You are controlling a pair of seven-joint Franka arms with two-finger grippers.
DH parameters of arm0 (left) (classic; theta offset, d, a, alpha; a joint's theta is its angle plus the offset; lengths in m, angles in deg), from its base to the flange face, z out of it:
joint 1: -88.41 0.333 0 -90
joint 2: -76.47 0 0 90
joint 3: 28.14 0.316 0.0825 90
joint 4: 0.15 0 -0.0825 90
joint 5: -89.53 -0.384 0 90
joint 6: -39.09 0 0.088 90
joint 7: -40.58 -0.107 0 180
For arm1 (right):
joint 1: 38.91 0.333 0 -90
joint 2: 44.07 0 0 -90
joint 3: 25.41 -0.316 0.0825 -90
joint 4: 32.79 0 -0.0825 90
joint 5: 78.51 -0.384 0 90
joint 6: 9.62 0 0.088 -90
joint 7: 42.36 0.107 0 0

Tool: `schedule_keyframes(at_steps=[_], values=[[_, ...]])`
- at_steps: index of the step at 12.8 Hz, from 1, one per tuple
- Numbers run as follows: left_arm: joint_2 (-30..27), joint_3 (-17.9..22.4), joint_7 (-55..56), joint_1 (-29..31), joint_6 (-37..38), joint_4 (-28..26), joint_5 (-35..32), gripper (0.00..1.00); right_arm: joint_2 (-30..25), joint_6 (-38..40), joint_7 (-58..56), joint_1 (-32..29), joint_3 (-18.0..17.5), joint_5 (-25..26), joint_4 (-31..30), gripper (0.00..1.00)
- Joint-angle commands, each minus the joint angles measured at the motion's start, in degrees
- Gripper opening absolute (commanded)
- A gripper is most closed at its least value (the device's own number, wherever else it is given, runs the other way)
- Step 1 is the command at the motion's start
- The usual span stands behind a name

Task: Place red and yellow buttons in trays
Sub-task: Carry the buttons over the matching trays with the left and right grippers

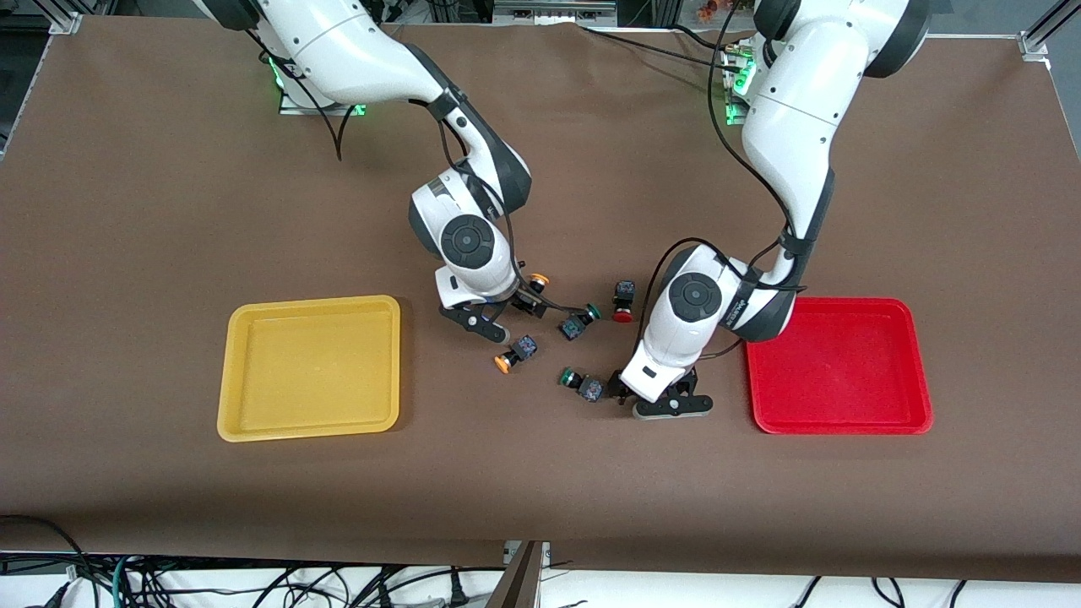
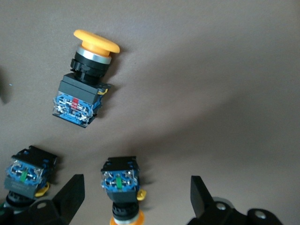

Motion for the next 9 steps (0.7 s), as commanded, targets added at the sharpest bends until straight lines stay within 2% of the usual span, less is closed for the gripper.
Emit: schedule_keyframes(at_steps=[1,2,3,4,5,7,8,9], values=[[1.1,0.7,0.0,-0.5,-0.6,1.5,-3.7,1.00,1.9,-2.9,1.3,1.4,0.4,-1.3,0.6,1.00],[1.0,0.7,-0.1,-0.3,-0.6,1.5,-4.3,0.94,2.6,-4.1,1.3,2.1,0.4,-1.3,0.6,1.00],[0.9,0.7,-0.2,-0.2,-0.6,1.4,-4.8,0.76,3.2,-5.0,1.4,2.6,0.4,-1.3,0.6,1.00],[0.9,0.7,-0.1,-0.3,-0.5,1.2,-4.8,0.63,3.5,-5.6,1.9,3.2,0.4,-1.2,0.6,1.00],[0.9,0.7,-0.1,-0.3,-0.5,0.7,-4.8,0.60,4.1,-5.9,3.4,3.7,0.4,-1.0,0.6,0.95],[0.8,0.7,-0.2,0.1,-0.5,0.7,-4.8,0.53,4.3,-6.1,3.5,3.7,0.4,-0.8,0.6,0.52],[0.8,0.7,-0.1,0.2,-0.4,0.6,-4.8,0.42,4.3,-6.1,3.0,3.7,0.5,-0.5,0.6,0.37],[0.6,0.7,-0.2,0.3,-0.3,0.6,-4.8,0.27,4.3,-6.1,2.4,3.7,0.5,-0.3,0.7,0.20]])
